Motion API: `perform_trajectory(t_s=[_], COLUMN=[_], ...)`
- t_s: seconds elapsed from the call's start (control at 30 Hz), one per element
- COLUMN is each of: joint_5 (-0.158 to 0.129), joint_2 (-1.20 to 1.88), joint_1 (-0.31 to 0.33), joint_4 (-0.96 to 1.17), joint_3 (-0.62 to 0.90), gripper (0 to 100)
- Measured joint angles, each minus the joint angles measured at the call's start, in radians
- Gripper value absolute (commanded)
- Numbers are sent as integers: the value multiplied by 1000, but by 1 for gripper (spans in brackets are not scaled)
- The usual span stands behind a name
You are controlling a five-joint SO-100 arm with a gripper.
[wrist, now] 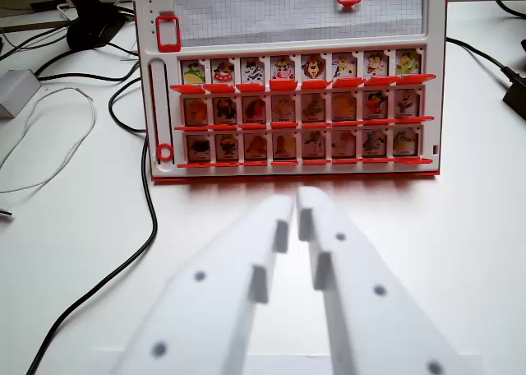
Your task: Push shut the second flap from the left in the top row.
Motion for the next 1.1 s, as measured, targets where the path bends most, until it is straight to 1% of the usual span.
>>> perform_trajectory(t_s=[0.23,1.1], joint_5=[0,0], joint_2=[2,2], joint_1=[-15,-11], joint_4=[-8,-8], joint_3=[12,12], gripper=[0,0])
